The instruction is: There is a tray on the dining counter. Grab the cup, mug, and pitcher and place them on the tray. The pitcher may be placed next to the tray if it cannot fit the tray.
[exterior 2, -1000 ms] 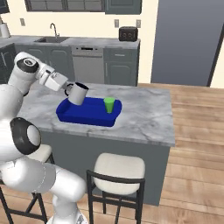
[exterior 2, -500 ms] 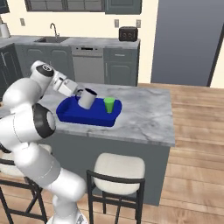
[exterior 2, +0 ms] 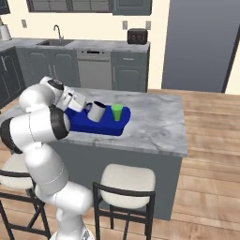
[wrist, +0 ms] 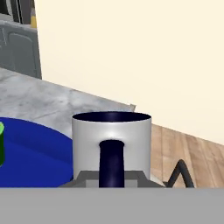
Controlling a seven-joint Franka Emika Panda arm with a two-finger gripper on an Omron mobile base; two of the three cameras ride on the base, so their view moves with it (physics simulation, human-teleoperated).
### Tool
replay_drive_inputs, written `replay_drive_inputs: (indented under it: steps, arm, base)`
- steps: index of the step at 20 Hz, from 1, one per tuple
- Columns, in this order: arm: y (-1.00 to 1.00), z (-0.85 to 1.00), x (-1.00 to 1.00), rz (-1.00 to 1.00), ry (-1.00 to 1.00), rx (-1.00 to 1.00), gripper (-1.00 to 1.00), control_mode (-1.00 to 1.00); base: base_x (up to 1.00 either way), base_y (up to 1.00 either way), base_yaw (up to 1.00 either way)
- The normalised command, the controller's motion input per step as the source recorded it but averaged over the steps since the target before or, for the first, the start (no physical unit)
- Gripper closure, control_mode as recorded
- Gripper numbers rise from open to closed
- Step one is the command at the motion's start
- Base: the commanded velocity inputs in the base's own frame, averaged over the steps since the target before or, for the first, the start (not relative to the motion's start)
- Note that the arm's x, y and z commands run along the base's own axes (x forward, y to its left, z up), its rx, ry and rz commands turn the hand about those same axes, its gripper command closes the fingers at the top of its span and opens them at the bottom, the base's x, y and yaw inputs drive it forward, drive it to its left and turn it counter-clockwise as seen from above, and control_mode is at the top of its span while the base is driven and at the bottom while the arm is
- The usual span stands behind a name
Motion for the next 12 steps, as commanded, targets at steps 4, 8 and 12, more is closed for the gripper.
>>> replay_drive_inputs:
  steps: [4, 8, 12]
  arm:
    - [-0.05, -0.39, 0.34, 0.05, -0.19, 0.0, 1.0, -1.0]
    - [-0.08, -0.4, 0.21, 0.04, -0.24, -0.01, 1.0, -1.0]
    - [-0.09, -0.4, 0.14, 0.0, -0.2, -0.02, 1.0, -1.0]
  base:
    - [0.0, 0.0, 0.0]
    - [0.0, 0.0, 0.0]
    - [0.0, 0.0, 0.0]
